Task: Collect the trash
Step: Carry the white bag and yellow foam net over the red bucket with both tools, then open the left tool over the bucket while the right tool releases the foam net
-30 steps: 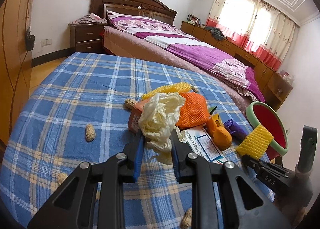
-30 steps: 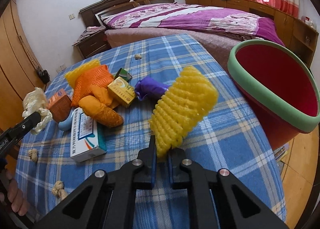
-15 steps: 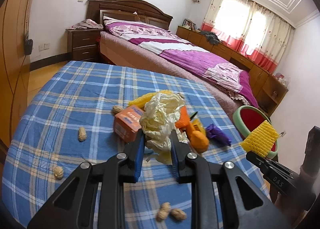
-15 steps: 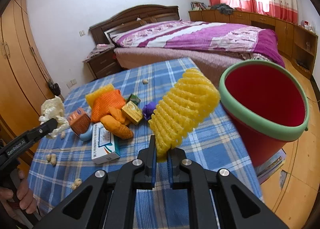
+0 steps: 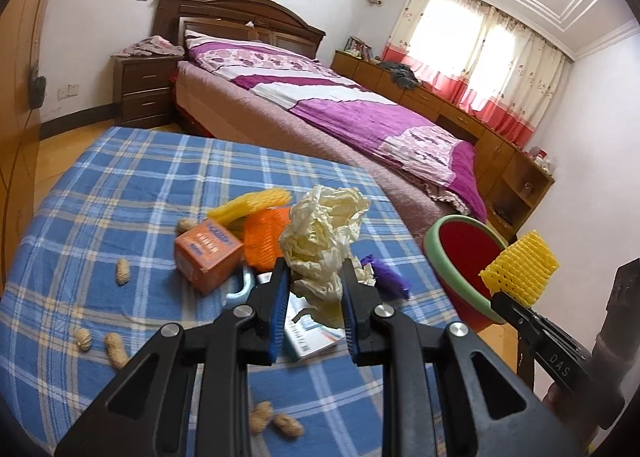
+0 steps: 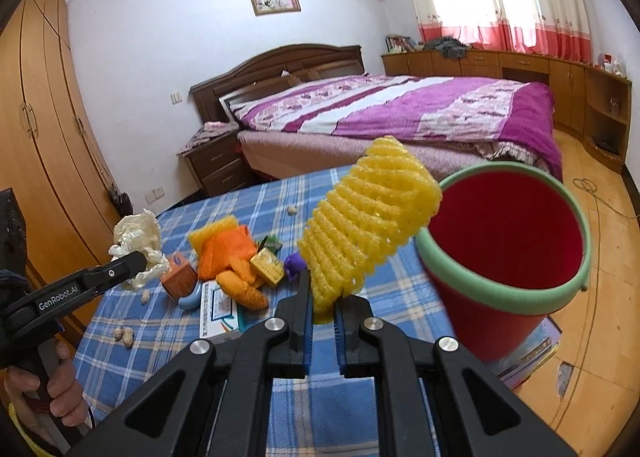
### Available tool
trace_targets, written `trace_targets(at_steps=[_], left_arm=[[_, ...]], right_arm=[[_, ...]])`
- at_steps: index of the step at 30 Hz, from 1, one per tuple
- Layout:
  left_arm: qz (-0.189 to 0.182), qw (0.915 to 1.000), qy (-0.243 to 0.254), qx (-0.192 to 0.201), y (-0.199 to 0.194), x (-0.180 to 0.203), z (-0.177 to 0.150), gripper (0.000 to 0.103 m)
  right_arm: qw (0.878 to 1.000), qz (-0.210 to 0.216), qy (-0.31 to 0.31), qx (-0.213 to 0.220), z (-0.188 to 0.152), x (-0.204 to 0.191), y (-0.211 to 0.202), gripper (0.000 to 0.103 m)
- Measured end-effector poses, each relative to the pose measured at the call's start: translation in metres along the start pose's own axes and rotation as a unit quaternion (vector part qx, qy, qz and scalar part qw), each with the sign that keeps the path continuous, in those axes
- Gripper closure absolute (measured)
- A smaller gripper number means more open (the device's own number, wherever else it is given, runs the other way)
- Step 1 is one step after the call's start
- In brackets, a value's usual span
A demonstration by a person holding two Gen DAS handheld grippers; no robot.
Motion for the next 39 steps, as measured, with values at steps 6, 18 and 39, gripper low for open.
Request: trace_targets(at_steps=[6,18,39], left_arm=[[-0.025,0.9995,0.018,-0.009,0.008,0.025,0.006,0.079],[-0.067,0.9956,0.058,-0.031,0.04,0.082,0.016,0.079],[-0.117,0.9804,0.122,-0.101,0.143,0.192,-0.002,0.079]], right_arm=[[1.0,-0.01,0.011,0.023,0.01,0.016,-0.016,0.093],[0.998,-0.034,0.04,0.027,0.021,0.065,-0.02,0.093],[0.99,-0.076,0.115,-0.029,0.015,0.17,0.019,0.091]])
Point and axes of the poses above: each gripper's, at about its wrist camera, not at the fingertips, and y roughly the way its jaws point, x to its right, z to its top, the point moved 3 cm from there along y, roughly the way its jaws point, and after that the axes turned 1 degree about x, right-handed, at the moved point
